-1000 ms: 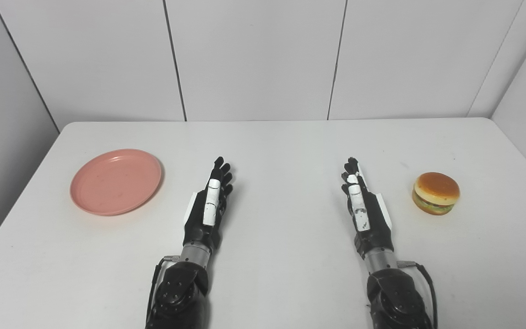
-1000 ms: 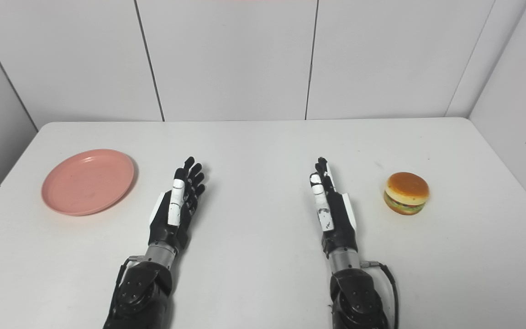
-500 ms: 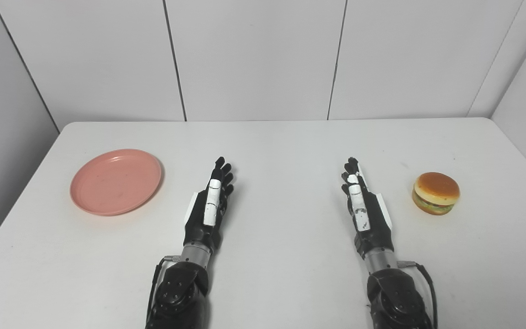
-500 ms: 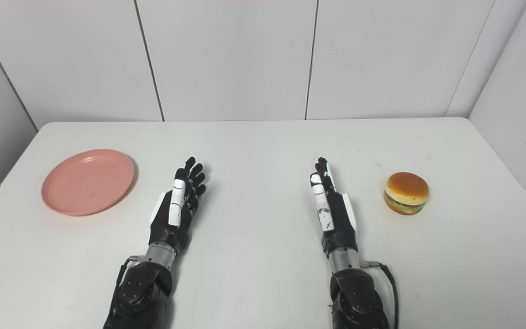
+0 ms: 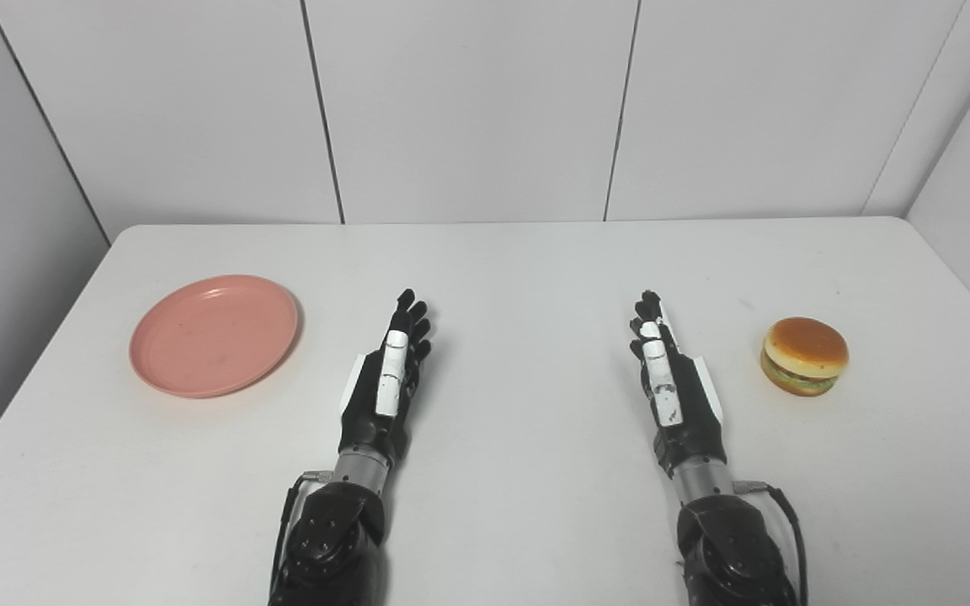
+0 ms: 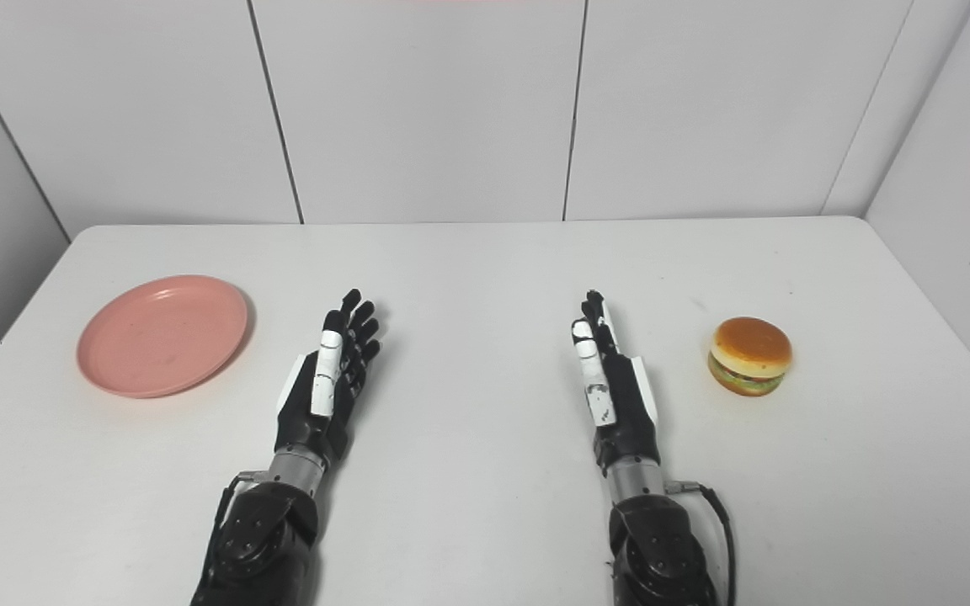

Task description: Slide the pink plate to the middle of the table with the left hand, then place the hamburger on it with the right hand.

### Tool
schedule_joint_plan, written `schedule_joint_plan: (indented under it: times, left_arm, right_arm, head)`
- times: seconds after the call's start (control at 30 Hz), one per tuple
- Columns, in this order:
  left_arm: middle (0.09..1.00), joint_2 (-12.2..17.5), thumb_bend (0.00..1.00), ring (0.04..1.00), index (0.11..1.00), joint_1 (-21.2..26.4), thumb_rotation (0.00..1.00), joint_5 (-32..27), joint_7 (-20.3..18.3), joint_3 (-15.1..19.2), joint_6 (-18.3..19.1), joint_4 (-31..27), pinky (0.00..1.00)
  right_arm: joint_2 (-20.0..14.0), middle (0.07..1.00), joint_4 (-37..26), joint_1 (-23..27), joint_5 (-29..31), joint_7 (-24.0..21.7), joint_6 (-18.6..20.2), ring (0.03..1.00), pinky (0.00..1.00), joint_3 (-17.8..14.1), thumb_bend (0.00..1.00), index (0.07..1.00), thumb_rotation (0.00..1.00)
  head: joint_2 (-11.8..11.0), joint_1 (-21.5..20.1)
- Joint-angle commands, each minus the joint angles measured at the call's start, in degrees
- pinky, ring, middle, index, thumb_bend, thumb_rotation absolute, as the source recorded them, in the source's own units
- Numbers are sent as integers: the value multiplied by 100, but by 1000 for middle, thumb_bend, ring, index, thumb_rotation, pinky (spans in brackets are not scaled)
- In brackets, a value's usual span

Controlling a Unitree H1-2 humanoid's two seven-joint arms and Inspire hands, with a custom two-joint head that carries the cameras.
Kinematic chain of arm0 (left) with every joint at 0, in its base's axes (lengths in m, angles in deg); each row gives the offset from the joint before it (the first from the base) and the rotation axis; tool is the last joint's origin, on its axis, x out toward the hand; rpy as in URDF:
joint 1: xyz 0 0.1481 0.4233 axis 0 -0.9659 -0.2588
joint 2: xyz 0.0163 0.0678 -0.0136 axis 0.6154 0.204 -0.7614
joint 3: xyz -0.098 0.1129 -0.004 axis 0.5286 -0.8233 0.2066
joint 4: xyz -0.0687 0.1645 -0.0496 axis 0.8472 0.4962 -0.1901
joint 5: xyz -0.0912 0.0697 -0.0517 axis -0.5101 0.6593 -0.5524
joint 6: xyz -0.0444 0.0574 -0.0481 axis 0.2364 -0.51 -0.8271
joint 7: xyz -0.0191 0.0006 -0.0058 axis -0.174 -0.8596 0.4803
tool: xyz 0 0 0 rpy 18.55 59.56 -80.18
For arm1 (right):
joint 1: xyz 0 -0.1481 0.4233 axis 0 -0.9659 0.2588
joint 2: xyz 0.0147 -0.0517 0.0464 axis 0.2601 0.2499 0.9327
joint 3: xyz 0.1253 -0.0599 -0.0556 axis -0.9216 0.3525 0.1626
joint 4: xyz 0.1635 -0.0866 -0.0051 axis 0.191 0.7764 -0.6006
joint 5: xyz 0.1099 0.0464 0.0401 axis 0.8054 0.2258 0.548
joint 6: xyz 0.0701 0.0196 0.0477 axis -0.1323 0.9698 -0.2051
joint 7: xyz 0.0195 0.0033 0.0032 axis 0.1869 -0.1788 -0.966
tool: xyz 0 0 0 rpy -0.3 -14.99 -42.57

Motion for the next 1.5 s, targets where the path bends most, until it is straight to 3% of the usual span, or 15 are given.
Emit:
schedule_joint_plan:
  times: [0.0,0.2,0.23,0.27,0.3,0.43,0.6,0.83,1.1,1.37,1.47]
  left_arm:
    - [1000,62,736,1000,1000,75,1000,43,-55,6,-157,32,1000]
    - [1000,38,749,1000,1000,68,1000,91,-6,-7,-181,45,1000]
    - [1000,7,751,1000,1000,72,1000,113,22,-17,-183,64,1000]
    - [1000,-14,753,1000,1000,76,1000,127,40,-24,-184,76,1000]
    - [1000,-74,753,1000,1000,76,1000,123,62,-39,-140,77,1000]
    - [1000,-260,718,1000,1000,69,1000,218,142,-136,-193,175,1000]
    - [1000,-410,704,1000,1000,113,1000,480,293,-250,-337,443,1000]
    - [1000,-448,724,1000,1000,241,1000,559,358,-261,-582,800,1000]
    - [1000,-426,763,1000,1000,289,1000,185,137,-123,-883,823,1000]
    - [985,-270,818,989,974,259,1000,-307,-25,103,-274,-129,999]
    - [920,-140,872,928,906,356,1000,-307,30,207,6,-427,917]
  right_arm:
    - [19,1000,-126,159,-27,1,-97,1000,1000,-3,633,1000,995]
    - [-7,1000,-93,162,-33,-4,-93,1000,1000,-18,617,1000,1000]
    - [-28,1000,-85,153,46,-60,-124,1000,1000,-43,619,1000,996]
    - [-41,1000,-79,147,103,-99,-146,1000,1000,-61,623,1000,984]
    - [-95,1000,-100,118,169,-172,-182,1000,1000,-76,623,1000,983]
    - [-326,1000,-88,20,369,-375,-286,1000,1000,-155,572,1000,997]
    - [-449,1000,133,9,530,-480,-459,1000,1000,-299,589,1000,995]
    - [-532,1000,359,29,580,-528,-832,1000,1000,-382,558,1000,996]
    - [-481,1000,313,5,573,-505,-831,1000,1000,-377,548,1000,993]
    - [-438,1000,211,-13,480,-426,-756,1000,1000,-353,561,1000,1000]
    - [-421,1000,180,-16,509,-421,-751,1000,1000,-361,549,1000,995]
  head:
    - [12,1]
    - [-33,254]
    - [-92,618]
    - [-92,618]
    - [-188,1014]
    - [-437,1729]
    - [-714,2328]
    - [-863,2416]
    - [-902,2363]
    - [-896,2265]
    - [-901,2253]
